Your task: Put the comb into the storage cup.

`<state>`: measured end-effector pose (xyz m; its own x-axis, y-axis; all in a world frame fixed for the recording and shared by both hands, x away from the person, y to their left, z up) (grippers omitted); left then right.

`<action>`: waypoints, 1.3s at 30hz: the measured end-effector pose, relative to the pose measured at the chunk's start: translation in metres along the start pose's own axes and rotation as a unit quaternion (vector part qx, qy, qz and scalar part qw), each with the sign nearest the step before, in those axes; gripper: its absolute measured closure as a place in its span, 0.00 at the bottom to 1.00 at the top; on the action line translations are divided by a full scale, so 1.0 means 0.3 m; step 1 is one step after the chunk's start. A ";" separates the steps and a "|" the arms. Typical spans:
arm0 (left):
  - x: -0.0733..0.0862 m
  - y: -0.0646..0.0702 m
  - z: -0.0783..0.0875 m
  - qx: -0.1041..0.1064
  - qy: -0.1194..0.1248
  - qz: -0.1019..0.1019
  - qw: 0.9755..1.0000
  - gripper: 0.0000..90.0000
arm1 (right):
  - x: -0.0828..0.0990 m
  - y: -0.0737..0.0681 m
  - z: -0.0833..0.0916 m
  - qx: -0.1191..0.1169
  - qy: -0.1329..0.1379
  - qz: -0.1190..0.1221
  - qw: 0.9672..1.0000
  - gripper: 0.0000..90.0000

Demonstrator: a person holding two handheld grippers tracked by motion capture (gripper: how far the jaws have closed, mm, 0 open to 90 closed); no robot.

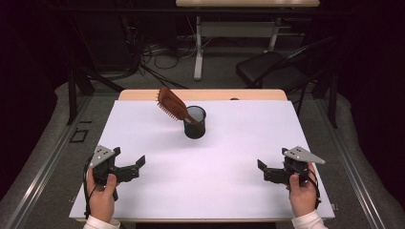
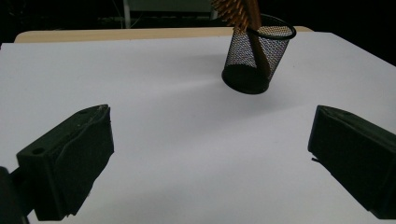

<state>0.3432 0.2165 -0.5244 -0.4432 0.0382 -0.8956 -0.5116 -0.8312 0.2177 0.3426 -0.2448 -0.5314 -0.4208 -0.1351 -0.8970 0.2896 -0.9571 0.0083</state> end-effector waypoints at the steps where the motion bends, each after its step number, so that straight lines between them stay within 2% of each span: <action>1: 0.005 -0.001 -0.001 0.002 0.001 0.000 1.000 0.00 | 0.003 0.001 -0.002 0.000 0.000 0.000 1.000 0.00; 14: 0.054 -0.009 -0.018 0.002 0.000 -0.007 1.000 0.00 | 0.056 0.026 -0.019 0.016 0.000 0.002 1.000 0.00; 24: 0.075 -0.028 -0.026 0.000 0.003 -0.014 1.000 0.00 | 0.083 0.054 -0.027 0.028 0.002 -0.007 1.000 0.00; 39: 0.100 -0.056 -0.041 -0.001 0.001 0.001 1.000 0.00 | 0.120 0.099 -0.047 0.039 -0.010 -0.031 0.999 0.00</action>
<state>0.3474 0.2248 -0.5597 -0.4433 0.0354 -0.8957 -0.5090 -0.8324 0.2191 0.3480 -0.2744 -0.5698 -0.4532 -0.0788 -0.8879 0.1954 -0.9806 -0.0127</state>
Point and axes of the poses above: each handheld gripper's, and its own axes: z roughly backward along the jaws, x roughly out of its underside, y roughly to its right, the point moved 7 cm from there along -z, roughly forward along the jaws, and after that the axes turned 8 degrees about x, right-handed, at the moved point
